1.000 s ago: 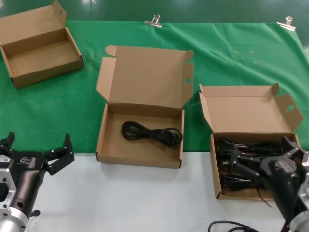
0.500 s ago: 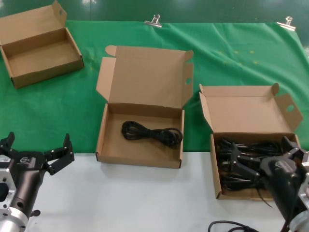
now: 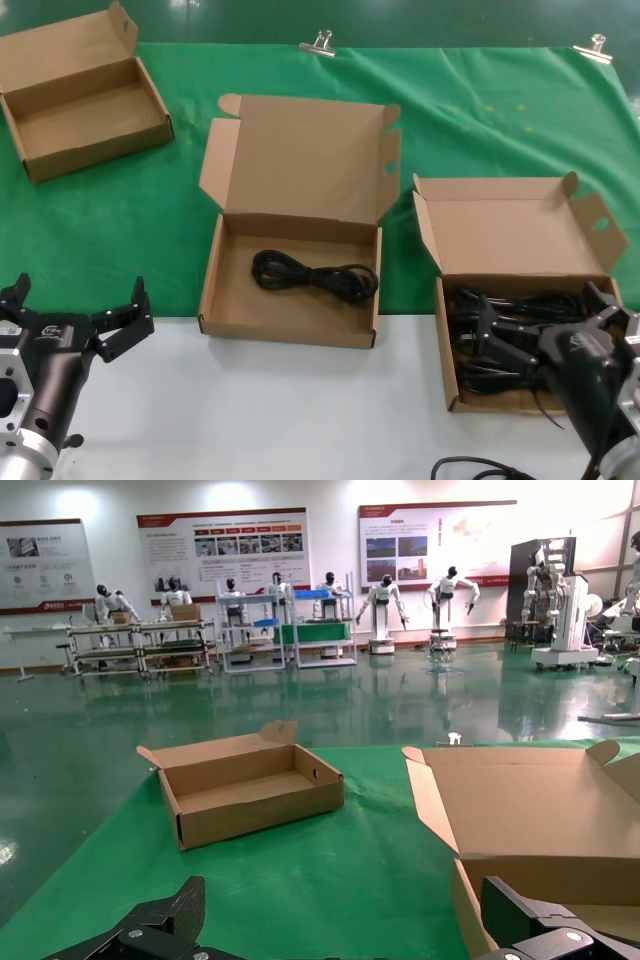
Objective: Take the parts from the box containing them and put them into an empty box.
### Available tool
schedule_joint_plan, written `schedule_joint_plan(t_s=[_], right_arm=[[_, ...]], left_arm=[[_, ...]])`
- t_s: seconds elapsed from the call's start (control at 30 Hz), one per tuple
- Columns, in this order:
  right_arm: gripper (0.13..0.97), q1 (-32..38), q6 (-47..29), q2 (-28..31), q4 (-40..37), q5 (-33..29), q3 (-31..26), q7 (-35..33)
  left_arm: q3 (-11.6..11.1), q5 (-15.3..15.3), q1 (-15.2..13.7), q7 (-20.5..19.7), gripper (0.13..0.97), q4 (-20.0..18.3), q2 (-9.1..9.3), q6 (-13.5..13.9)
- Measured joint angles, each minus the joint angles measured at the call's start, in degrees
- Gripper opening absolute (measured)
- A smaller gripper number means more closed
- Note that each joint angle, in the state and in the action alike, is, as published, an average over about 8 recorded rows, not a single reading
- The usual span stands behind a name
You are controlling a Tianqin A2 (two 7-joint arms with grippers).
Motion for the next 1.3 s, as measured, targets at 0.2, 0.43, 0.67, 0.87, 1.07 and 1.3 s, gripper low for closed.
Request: schedule_joint_plan(t_s=[0.2,0.43,0.67,0.87,1.07,1.3], right_arm=[[0.966,0.00,0.00,0.00,0.00,0.00,0.00,0.00],[0.966,0.00,0.00,0.00,0.00,0.00,0.00,0.00],[0.966,0.00,0.00,0.00,0.00,0.00,0.00,0.00],[0.966,0.00,0.00,0.00,0.00,0.00,0.00,0.00],[0.966,0.00,0.00,0.00,0.00,0.00,0.00,0.00],[0.966,0.00,0.00,0.00,0.00,0.00,0.00,0.00]], left_arm=[[0.00,0.00,0.00,0.00,0.966,0.00,0.00,0.00],[0.00,0.00,0.00,0.00,0.966,0.00,0.00,0.00],[0.00,0.00,0.00,0.00,0.966,0.00,0.00,0.00],[0.00,0.00,0.00,0.00,0.966,0.00,0.00,0.00],[0.00,0.00,0.00,0.00,0.966,0.00,0.00,0.00],[0.00,0.00,0.00,0.00,0.966,0.00,0.00,0.00]])
